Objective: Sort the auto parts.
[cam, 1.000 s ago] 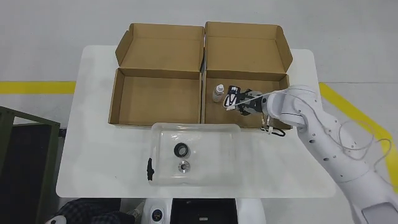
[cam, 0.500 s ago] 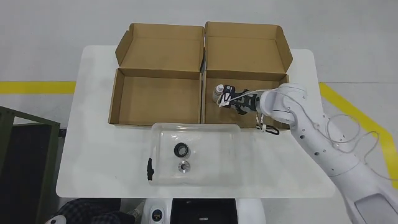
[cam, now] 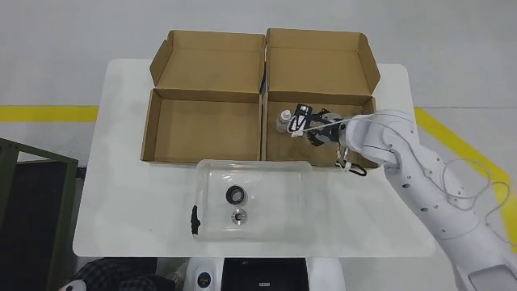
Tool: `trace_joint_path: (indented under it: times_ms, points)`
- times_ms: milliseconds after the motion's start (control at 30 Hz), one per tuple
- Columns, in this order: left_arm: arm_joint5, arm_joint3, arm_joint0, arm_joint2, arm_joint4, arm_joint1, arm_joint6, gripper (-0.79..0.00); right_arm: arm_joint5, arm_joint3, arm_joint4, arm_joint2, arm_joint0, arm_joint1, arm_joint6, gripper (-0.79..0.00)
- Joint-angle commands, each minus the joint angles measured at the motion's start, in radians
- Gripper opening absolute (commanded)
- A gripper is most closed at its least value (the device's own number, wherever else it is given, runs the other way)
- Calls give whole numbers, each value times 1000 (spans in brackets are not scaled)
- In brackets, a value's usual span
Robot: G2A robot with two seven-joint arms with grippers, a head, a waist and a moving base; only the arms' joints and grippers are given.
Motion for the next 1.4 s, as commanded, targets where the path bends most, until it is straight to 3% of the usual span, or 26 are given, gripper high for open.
trace_joint_path:
  times_ms: [0, 233, 500, 800, 1033, 1367]
  points:
    - [0, 0, 0, 0, 0, 0, 0, 0, 0, -52, 3, 40, -33, 10, 0, -440]
    - [0, 0, 0, 0, 0, 0, 0, 0, -16, -221, 24, 149, -158, 39, -34, -437]
    - [0, 0, 0, 0, 0, 0, 0, 0, -55, -367, -9, 138, -277, 48, -127, -397]
    - [0, 0, 0, 0, 0, 0, 0, 0, -46, -408, -47, 54, -314, 38, -185, -360]
    - [0, 0, 0, 0, 0, 0, 0, 0, -15, -410, -87, -57, -314, 18, -225, -219]
    - [0, 0, 0, 0, 0, 0, 0, 0, -1, -324, -121, -205, -249, -24, -245, -222]
